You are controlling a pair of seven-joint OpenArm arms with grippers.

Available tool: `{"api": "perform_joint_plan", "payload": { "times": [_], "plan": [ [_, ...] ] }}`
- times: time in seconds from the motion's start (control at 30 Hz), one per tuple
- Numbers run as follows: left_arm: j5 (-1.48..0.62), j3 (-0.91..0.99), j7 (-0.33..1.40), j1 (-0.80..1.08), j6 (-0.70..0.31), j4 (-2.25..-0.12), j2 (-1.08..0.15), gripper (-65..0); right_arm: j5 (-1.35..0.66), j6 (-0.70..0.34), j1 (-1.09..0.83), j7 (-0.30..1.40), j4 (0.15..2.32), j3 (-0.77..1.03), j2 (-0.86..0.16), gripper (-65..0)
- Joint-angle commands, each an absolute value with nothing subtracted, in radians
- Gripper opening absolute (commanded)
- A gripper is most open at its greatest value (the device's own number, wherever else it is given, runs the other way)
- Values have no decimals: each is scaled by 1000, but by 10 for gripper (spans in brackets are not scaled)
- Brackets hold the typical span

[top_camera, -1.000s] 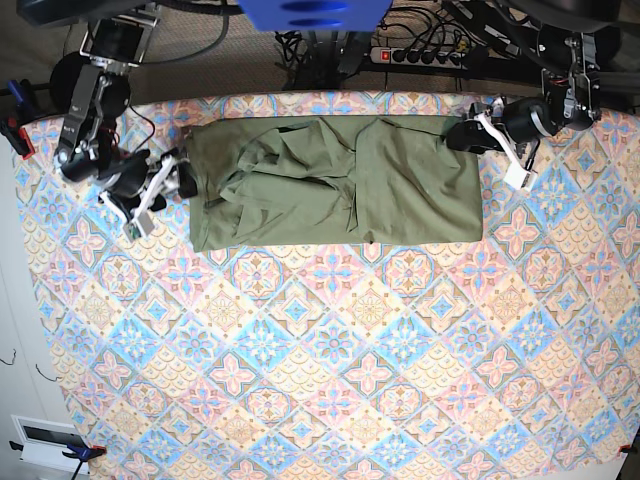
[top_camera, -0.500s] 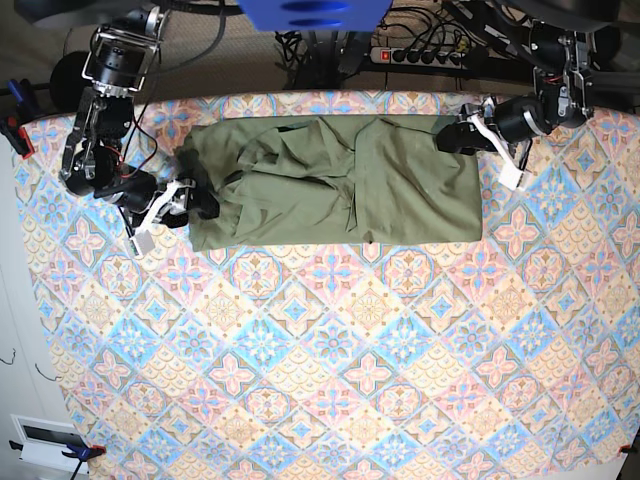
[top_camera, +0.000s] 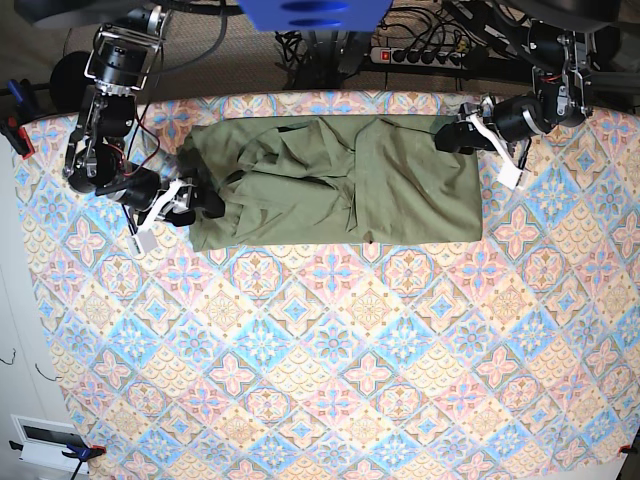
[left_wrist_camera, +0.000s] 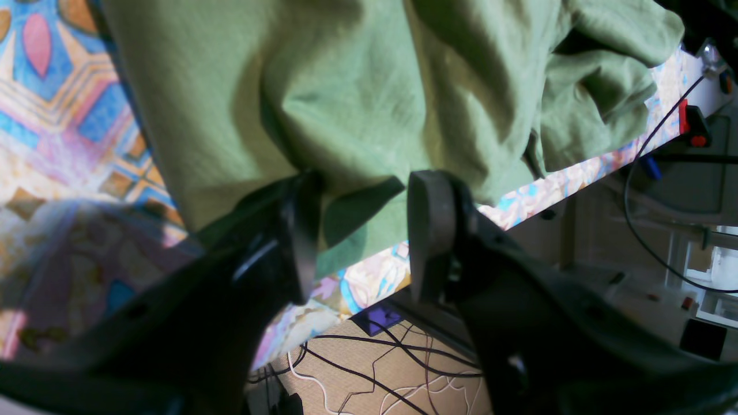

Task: Layout the t-shirt on the table in an organized manner, then fold the t-shirt properly
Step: 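Grasp the strip end with the right gripper and lift it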

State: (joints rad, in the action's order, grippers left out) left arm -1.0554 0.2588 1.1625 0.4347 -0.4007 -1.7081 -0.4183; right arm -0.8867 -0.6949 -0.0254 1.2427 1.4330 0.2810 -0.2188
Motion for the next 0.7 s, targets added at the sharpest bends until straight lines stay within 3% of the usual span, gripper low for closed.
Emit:
{"api": "perform_joint_plan", "payload": {
  "times": [0.0, 0.27, 0.67],
  "plan": [
    [-1076, 266, 1152, 433, -409, -1722, -432, -410, -903, -698, -10, 1222, 1448, 283, -232, -189],
    [-1076, 266, 1152, 433, -409, -1722, -432, -410, -892, -698, -18, 1225, 1348, 283, -232, -189],
    [-1073, 266, 1152, 420, -409, -1719, -432, -410, -897, -698, -111, 1233, 1415, 213, -232, -189]
  ]
}}
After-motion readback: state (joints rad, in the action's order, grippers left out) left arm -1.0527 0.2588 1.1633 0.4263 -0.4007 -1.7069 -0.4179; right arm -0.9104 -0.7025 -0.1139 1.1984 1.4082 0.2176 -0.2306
